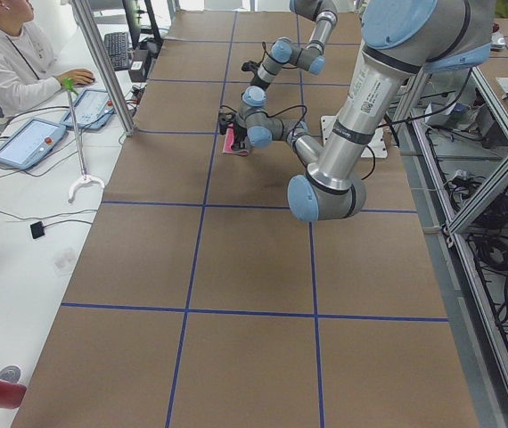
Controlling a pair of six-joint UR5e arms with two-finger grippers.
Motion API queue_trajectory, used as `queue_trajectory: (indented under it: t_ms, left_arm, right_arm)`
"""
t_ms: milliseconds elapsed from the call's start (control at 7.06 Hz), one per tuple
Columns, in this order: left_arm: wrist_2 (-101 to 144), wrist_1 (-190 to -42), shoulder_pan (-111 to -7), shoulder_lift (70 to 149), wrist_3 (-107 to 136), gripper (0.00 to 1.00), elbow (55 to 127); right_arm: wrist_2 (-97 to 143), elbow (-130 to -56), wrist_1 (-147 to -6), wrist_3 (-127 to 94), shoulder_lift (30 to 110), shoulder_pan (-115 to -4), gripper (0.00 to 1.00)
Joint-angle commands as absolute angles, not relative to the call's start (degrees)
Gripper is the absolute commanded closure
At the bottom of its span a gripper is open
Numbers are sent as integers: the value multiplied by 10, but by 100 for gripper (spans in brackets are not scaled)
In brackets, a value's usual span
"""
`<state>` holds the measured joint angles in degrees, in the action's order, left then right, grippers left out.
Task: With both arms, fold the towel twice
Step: 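Lay the held edge onto the far edge and open both grippers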
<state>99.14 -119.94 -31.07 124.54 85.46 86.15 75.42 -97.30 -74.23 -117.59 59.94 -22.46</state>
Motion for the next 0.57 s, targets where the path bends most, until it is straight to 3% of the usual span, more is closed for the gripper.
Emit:
queue_trajectory:
  t_ms: [0, 142, 283, 425]
  left_arm:
    - [991, -1200, -314, 1245, 854, 99, 861]
    - [991, -1200, -316, 1245, 854, 57, 860]
    - [991, -1200, -321, 1245, 854, 3, 860]
    - [991, -1200, -324, 1245, 854, 0, 861]
  right_arm:
    - [754, -970, -737, -1175, 599, -226, 100]
    - [754, -970, -737, -1174, 599, -228, 79]
    - [754, -969, -734, -1163, 588, -238, 47]
    - [755, -970, -734, -1146, 579, -245, 23]
